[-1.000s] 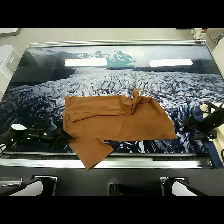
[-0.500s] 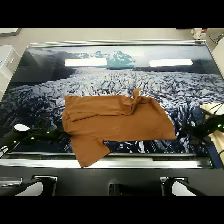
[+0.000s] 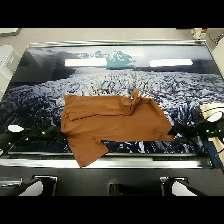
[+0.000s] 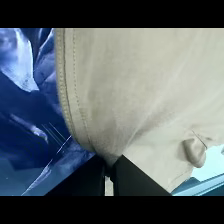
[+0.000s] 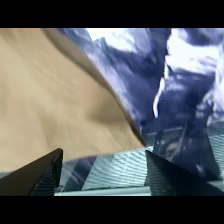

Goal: Fold the clothes and pants, and hang the long-sleeved shirts on hangers.

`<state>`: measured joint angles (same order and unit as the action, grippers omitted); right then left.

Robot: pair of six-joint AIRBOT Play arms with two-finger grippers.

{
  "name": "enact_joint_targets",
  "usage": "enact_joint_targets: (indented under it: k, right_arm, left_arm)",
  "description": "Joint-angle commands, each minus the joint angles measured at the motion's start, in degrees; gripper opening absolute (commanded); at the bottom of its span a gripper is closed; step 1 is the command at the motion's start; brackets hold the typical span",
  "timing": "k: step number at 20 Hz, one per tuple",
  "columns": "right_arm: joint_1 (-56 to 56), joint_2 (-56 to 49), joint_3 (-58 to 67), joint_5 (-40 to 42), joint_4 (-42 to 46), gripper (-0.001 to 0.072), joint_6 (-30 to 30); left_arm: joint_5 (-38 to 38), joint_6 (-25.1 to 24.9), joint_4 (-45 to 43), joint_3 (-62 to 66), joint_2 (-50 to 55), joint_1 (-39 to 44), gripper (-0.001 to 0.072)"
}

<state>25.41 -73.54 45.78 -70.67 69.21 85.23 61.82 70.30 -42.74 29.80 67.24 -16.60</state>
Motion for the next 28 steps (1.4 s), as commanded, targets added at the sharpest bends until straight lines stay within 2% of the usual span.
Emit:
enact_joint_targets:
  k: [1,4,7,9,10,11,14,17,21,23,24,26,28]
  right_arm:
    - [0.02,-1.86,-0.35,0.92,-1.79,0.0604,-0.68]
    - [0.02,-4.17,-0.33,1.18,-6.69,0.0602,-2.60]
    - [-0.02,-5.35,-0.33,0.17,-12.02,0.0503,-3.74]
    - [-0.02,-5.44,-0.33,-1.07,-12.20,0.0321,-3.80]
    - [-0.02,-5.44,-0.33,-1.62,-12.17,0.0096,-3.82]
    - [-0.02,-5.42,-0.24,-2.25,-12.28,0.0046,-3.91]
    - [0.00,-4.22,3.23,-5.60,-12.41,0.0044,-6.88]
    - [0.04,0.17,15.32,-5.79,-12.61,0.0043,-6.88]
    - [0.04,7.69,44.28,0.26,-12.09,0.0045,-7.10]
    - [0.04,12.57,57.22,6.62,-12.13,0.0046,-11.87]
    - [0.04,15.32,61.77,8.63,-11.63,0.0046,-14.01]
    - [0.04,21.42,65.22,7.82,-9.92,0.0046,-12.31]
    - [0.04,27.04,65.13,1.11,-7.52,0.0046,-5.25]
  left_arm:
    - [0.26,0.00,-0.15,0.04,-0.31,-0.13,0.0025]
    - [0.33,0.17,-0.13,0.04,-0.33,-0.13,0.0025]
    - [0.55,0.17,-0.13,0.04,-0.33,-0.13,0.0025]
    - [0.74,0.17,-0.13,0.07,-0.33,-0.13,0.0025]
    - [0.81,0.17,-0.13,0.07,-0.33,-0.13,0.0025]
    - [1.18,0.17,-0.13,0.22,-0.33,-0.15,0.0025]
    - [2.43,0.15,-0.15,3.93,-1.29,-0.15,0.0024]
    - [1.66,-0.02,-0.17,15.65,-7.04,-0.15,0.0024]
    - [-11.89,-0.07,0.09,43.71,-18.29,-0.15,0.0024]
    - [-18.60,-0.09,0.04,57.70,-22.45,-0.15,0.0025]
    - [-19.28,-0.07,0.07,62.88,-24.11,-0.13,0.0025]
    - [-16.96,-0.04,0.07,69.02,-28.26,-0.11,0.0025]
    - [-14.53,0.17,0.07,69.31,-32.79,-0.13,0.0024]
